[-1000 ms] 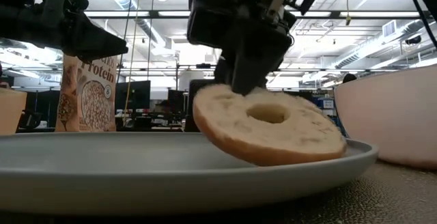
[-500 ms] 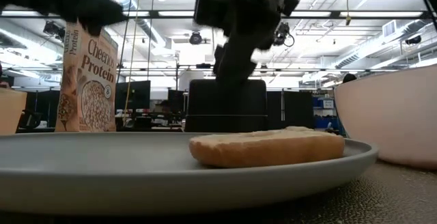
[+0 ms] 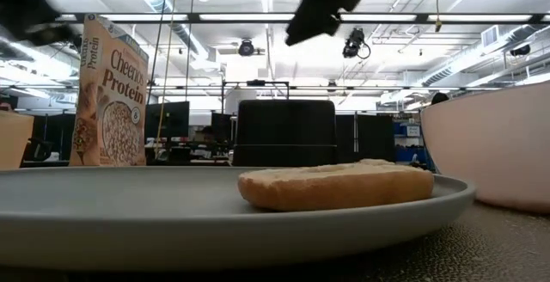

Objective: Arrange a breakfast setting
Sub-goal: Put the red apple on the blue plate

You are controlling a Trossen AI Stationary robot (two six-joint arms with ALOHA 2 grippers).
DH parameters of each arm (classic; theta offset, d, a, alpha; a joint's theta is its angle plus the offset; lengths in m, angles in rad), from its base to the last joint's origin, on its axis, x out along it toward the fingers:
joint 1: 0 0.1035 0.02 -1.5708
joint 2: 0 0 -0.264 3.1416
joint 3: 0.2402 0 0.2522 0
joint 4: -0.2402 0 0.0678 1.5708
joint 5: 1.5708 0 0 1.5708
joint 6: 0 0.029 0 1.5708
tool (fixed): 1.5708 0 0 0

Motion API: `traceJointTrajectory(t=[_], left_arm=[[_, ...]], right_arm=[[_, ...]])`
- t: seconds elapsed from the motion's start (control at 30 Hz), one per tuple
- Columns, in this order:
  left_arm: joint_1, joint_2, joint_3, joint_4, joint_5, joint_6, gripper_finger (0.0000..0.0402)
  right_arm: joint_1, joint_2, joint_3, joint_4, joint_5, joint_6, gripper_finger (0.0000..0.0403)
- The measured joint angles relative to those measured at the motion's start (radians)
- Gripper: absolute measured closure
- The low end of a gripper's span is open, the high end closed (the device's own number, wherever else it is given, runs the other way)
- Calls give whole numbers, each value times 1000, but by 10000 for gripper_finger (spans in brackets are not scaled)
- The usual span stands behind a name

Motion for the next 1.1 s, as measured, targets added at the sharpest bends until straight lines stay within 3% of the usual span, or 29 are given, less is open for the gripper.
traceJointTrajectory(t=[0.17,0.3,0.47,0.6,0.73,0.9,1.1], left_arm=[[-199,149,14,-7,40,-302,230],[-313,262,96,-25,2,-451,230],[-389,400,230,-176,-35,-628,230],[-421,514,286,-304,22,-746,230],[-453,615,304,-378,109,-731,230],[-479,645,326,-388,116,-728,230],[-505,645,404,-431,37,-762,230]], right_arm=[[23,-63,-75,21,236,63,245],[50,-92,-126,100,342,60,245],[77,-97,-152,187,338,28,245],[101,-93,-152,186,341,27,245],[122,-93,-152,208,353,11,245],[126,-93,-152,241,361,-19,245],[126,-92,-152,239,362,-19,245]])
